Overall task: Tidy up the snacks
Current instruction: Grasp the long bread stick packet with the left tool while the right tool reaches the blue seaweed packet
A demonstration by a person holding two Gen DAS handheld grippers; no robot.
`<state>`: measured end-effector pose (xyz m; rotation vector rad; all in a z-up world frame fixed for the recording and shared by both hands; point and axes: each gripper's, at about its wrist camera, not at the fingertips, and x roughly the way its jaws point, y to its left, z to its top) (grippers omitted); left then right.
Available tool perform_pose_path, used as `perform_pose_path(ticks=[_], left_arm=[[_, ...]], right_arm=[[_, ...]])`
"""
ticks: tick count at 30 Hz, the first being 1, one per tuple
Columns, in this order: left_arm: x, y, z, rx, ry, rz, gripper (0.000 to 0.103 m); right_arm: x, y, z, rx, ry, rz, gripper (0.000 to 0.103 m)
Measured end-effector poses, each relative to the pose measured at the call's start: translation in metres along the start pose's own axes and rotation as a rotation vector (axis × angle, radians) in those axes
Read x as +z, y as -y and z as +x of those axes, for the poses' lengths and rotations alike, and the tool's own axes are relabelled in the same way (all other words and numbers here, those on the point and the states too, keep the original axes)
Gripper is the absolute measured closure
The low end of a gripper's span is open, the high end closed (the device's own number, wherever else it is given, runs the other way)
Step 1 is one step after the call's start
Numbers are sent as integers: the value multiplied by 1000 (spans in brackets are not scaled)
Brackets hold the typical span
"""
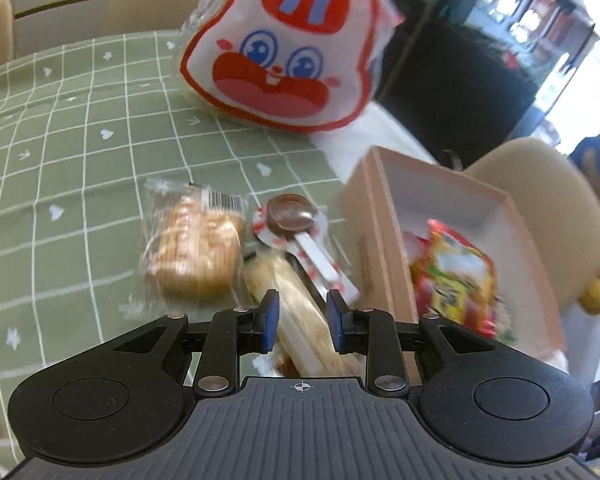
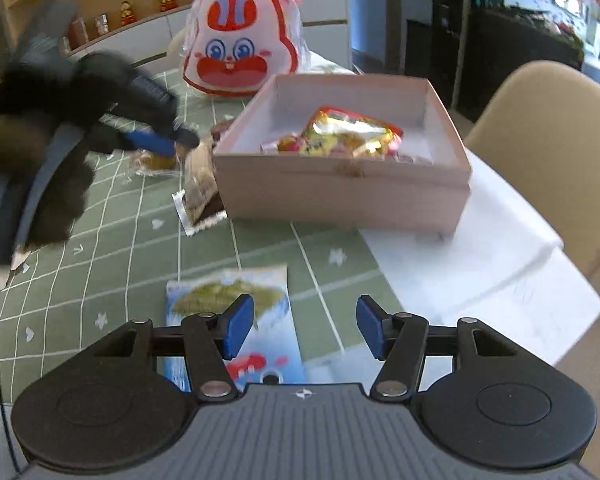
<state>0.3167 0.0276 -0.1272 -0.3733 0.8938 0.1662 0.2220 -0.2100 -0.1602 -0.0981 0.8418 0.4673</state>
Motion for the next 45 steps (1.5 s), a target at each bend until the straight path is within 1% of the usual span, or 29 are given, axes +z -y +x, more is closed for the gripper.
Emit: perform_pose_path(ticks=[2, 3, 5, 9, 11, 15, 19, 21, 24, 27, 31, 35, 38, 41, 44, 45], left_arm=[[9, 4, 14, 12, -45, 20, 74], [10, 6, 19, 21, -60, 43, 71], [7, 11, 20, 61, -55, 104, 69], [-12, 14, 8, 74, -33, 200, 68], [-26, 12, -1, 69, -24, 255, 68], [-51, 3, -22, 42, -46, 327, 68], [-70, -9, -35, 39, -60, 340, 68], [-74, -14, -37, 24, -66, 317, 67], [-72, -15, -32, 23, -64, 293, 67], [-65, -12, -20, 34, -59, 287, 67], [-66, -7, -20, 38, -57, 305, 67], [-83, -7, -34, 28, -82, 335, 68], [-103, -8, -48, 8, -103, 334, 68], [-123, -11, -62, -7, -110, 296, 68], [-135, -11, -70, -11, -115, 271, 68], [-138, -9, -71, -8, -116, 278, 68]], right_arm=[[-6, 3, -2, -18, -5, 3, 46], [-8, 6, -4, -30, -5, 5, 46], [-13, 11, -6, -42, -10, 22, 46], [-21, 22, -5, -47, -24, 65, 46], [-23, 24, -5, -45, -27, 80, 45], [-25, 25, -4, -38, -24, 93, 44], [-27, 26, -2, -31, -18, 104, 41], [-28, 26, -2, -28, -14, 109, 37], [-30, 27, -1, -15, -3, 128, 31], [-33, 23, -1, -23, 4, 115, 28], [-36, 22, -2, -17, 15, 109, 24], [-40, 19, -2, -1, 22, 106, 13], [-40, 16, 1, 26, 6, 106, 0], [-39, 14, 1, 19, -1, 103, 0], [-33, 15, 4, 31, -41, 78, 1], [-30, 15, 4, 29, -53, 83, 6]])
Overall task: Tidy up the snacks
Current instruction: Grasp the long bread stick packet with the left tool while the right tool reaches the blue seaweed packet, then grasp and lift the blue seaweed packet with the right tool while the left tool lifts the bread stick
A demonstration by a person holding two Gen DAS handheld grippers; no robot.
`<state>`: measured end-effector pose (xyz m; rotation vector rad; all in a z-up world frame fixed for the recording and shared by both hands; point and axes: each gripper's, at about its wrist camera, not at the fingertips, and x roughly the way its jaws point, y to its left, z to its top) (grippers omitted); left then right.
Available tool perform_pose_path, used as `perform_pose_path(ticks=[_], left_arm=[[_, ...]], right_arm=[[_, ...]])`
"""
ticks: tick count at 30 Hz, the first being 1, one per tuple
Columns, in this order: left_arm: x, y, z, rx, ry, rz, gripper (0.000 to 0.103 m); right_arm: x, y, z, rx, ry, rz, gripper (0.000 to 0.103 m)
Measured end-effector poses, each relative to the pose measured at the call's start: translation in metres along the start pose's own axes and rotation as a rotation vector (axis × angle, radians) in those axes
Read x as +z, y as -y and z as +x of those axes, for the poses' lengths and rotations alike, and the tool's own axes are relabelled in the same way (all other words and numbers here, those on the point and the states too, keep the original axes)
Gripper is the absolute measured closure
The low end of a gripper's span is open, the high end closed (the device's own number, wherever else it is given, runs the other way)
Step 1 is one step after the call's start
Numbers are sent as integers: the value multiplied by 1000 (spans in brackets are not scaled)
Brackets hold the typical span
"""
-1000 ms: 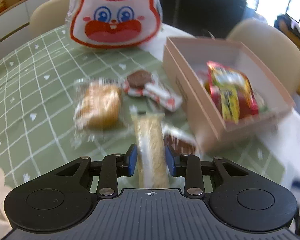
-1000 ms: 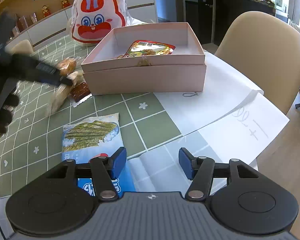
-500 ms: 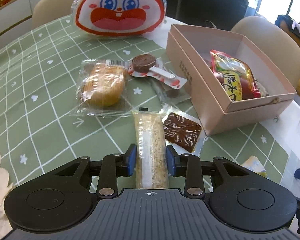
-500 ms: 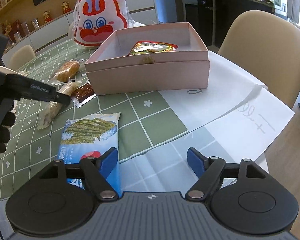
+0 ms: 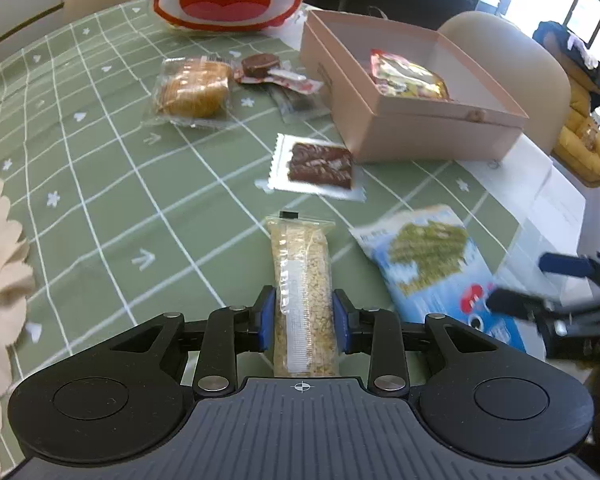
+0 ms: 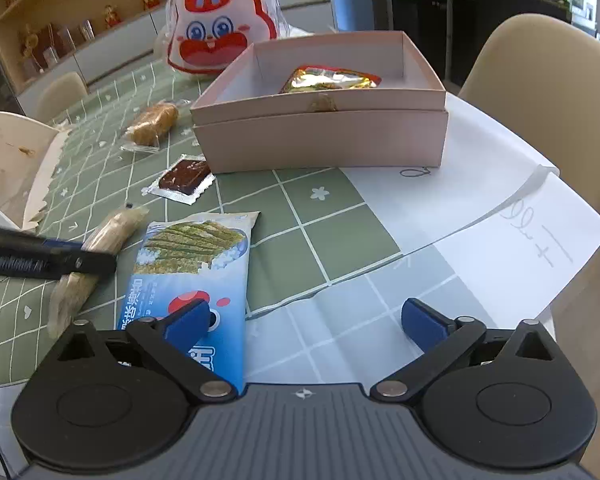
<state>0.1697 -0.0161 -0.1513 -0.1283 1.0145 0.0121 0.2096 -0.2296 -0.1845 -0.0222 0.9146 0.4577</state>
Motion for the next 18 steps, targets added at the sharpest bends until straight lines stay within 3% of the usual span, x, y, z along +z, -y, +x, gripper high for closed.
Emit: perform_pose_path(ticks=[4, 9, 18], left_arm=[[-5, 8, -1, 25, 9, 51, 68], [-6, 2, -2, 5, 26, 2, 68], [-11, -1, -4, -12, 53, -37, 68]], right_arm=[[7, -17, -13, 62, 33, -31, 9], [6, -52, -13, 86, 29, -177, 9], [6, -56, 0, 104, -29, -163, 9]])
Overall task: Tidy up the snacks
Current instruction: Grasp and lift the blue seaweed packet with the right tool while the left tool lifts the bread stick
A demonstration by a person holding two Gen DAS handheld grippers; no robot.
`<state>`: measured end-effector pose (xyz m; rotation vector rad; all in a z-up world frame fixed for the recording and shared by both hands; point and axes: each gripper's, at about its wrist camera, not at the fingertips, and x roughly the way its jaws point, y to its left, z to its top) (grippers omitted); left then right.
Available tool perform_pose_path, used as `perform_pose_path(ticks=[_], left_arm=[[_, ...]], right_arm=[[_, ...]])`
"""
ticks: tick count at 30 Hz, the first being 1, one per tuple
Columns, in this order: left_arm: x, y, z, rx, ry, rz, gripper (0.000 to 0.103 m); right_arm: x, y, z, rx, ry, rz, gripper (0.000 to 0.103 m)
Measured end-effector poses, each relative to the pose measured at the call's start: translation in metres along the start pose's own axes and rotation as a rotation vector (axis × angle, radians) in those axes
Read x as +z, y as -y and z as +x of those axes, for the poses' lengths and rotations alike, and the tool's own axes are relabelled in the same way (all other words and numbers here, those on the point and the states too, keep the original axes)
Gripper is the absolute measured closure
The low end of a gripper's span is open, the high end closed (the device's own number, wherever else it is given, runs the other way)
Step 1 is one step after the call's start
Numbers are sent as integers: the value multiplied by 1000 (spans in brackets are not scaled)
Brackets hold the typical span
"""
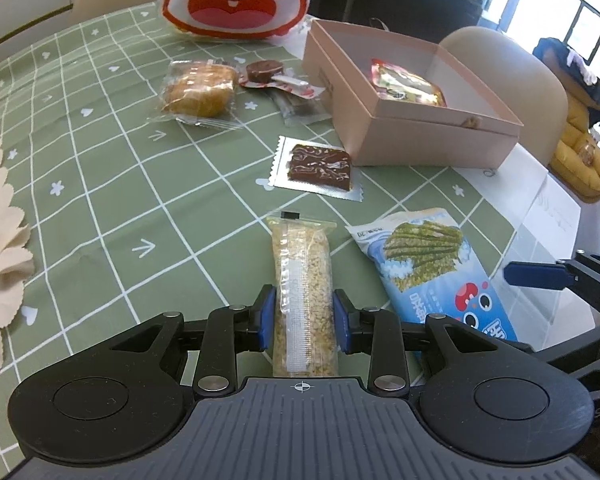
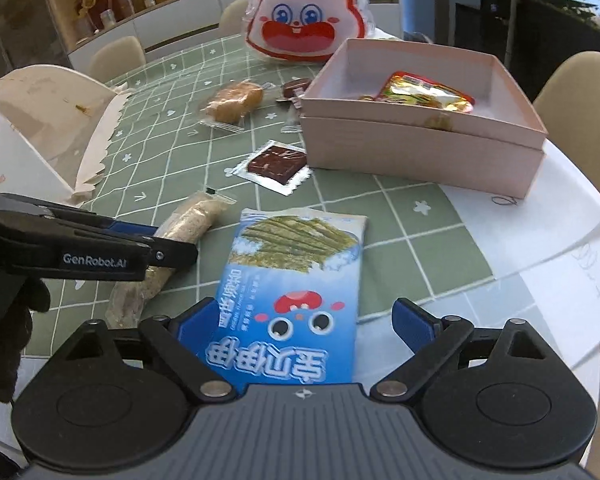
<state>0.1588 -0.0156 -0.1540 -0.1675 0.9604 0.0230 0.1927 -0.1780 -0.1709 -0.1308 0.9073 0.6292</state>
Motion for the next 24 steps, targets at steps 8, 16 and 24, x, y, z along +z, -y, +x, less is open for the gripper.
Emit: perform_pose_path(ticks=[8, 16, 24], left_arm=[[-1, 0, -1, -1, 6, 0, 68], [1, 10, -1, 38, -17, 49, 68], [53, 52, -45, -169, 132, 47, 69]], right_arm=[[6, -25, 18, -38, -29, -106, 17], [11, 13, -28, -22, 79, 27, 21], [23, 69, -104, -162, 243, 95, 21]])
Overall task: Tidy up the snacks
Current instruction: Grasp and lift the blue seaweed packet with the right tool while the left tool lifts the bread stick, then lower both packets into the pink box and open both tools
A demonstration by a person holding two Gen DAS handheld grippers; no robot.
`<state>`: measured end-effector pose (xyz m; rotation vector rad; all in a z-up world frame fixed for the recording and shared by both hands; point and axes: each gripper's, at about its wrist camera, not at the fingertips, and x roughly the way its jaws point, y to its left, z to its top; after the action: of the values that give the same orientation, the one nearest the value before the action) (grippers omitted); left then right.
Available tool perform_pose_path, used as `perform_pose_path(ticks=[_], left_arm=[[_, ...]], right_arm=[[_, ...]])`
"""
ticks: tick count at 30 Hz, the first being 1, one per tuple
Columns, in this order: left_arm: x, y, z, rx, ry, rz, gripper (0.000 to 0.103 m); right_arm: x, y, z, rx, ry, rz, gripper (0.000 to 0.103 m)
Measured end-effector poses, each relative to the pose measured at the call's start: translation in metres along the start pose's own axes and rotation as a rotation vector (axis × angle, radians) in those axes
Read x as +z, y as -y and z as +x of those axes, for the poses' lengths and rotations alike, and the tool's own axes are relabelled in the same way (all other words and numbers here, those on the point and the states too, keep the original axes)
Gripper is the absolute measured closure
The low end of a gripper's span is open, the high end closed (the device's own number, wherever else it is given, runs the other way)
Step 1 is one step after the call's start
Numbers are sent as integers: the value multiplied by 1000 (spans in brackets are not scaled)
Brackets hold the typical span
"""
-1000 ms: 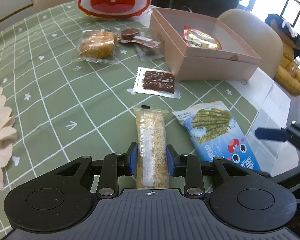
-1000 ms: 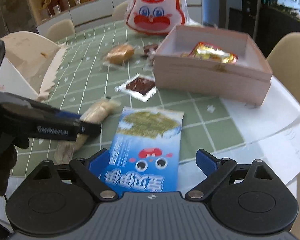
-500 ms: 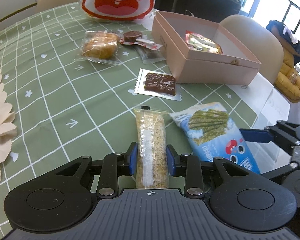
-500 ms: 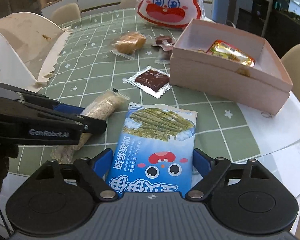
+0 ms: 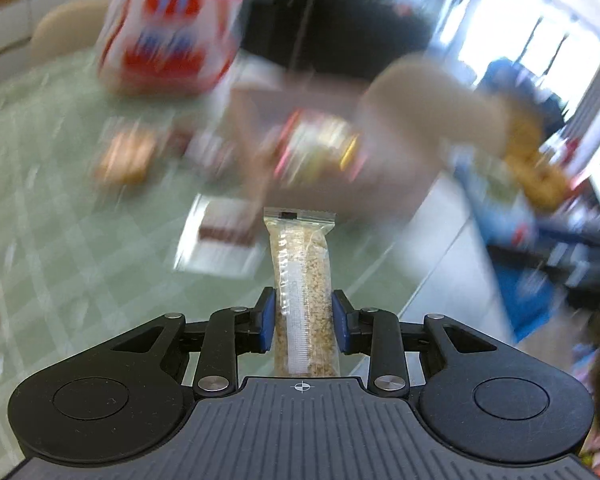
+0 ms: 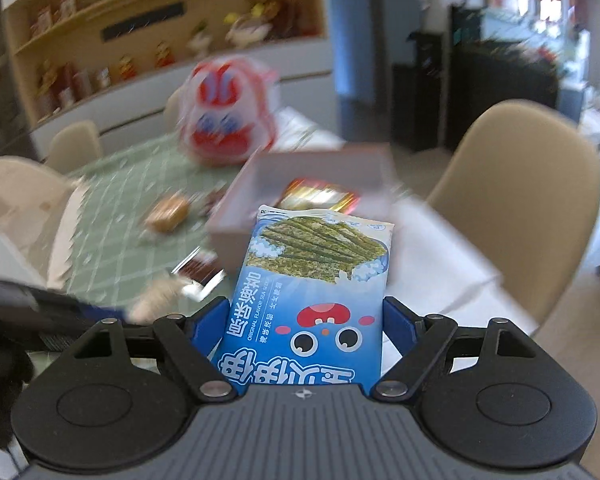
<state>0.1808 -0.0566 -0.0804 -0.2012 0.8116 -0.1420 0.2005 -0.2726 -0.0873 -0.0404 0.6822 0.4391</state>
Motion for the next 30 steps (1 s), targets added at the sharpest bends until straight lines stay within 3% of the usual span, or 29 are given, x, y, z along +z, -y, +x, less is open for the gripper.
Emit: perform_pose_path(ticks=[6, 10, 12, 17, 20, 23, 24, 26, 30], left_arm=[[139, 42, -47, -79, 285, 86, 69], [200, 53, -52, -94, 372, 89, 69], [213, 51, -37, -85, 360, 76, 69], [186, 25, 62, -94, 152, 10, 69], [158, 7, 118, -109, 52, -16, 69], [139, -17, 171, -139, -97, -76, 69], [131, -27, 178, -124, -100, -92, 69], [124, -35, 183, -61, -32, -83, 73], [121, -42, 159, -74, 66, -106, 72]], right_arm=[[54, 39, -29, -121, 101, -24, 21], [106, 58, -48, -163, 184, -5, 21], [131, 65, -61, -154, 232, 26, 20], [151, 72, -60, -156, 262, 38, 20], [144, 72, -36, -157, 190, 39, 20], [141, 62, 0, -156, 111, 24, 20], [140, 58, 10, -143, 91, 16, 20], [140, 46, 29, -114, 61, -5, 20], [143, 25, 75, -71, -7, -15, 20]])
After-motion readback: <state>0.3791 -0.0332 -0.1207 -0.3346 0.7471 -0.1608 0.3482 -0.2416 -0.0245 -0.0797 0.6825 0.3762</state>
